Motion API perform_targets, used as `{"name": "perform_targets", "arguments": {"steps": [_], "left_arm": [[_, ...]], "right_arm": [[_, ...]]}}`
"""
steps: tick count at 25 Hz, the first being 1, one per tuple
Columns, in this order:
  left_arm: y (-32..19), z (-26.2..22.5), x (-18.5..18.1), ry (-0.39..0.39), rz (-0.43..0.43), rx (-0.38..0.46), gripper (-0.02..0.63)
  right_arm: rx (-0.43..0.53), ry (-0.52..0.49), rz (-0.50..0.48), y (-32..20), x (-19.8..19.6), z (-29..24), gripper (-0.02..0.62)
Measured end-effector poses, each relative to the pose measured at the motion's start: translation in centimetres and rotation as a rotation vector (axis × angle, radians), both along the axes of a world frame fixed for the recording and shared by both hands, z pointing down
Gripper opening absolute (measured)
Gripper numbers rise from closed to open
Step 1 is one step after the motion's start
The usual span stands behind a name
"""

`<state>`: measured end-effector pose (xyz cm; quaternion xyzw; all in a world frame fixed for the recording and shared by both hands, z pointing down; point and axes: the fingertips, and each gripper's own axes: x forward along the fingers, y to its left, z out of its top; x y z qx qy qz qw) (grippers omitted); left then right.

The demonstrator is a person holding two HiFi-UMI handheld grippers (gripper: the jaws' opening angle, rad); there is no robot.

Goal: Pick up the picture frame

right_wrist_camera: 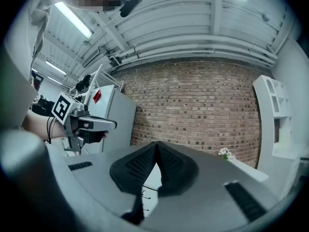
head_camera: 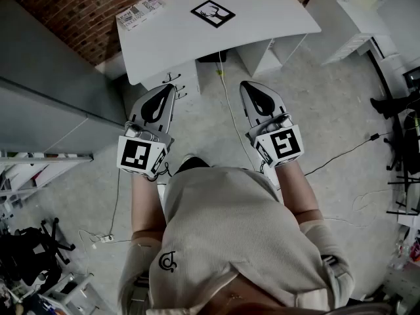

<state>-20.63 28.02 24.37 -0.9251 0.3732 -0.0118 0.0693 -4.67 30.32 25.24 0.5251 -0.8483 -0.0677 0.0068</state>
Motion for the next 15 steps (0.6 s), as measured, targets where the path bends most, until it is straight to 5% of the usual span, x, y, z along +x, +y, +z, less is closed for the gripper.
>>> {"name": "perform_targets", "arguments": {"steps": [15], "left_arm": [[-1.9,1.8,2.1,-0.005,0.014,-0.049,0.012]], "right_arm": [[-0.055,-0.022,0.003,-1.9,1.9,1.9,0.006]]}}
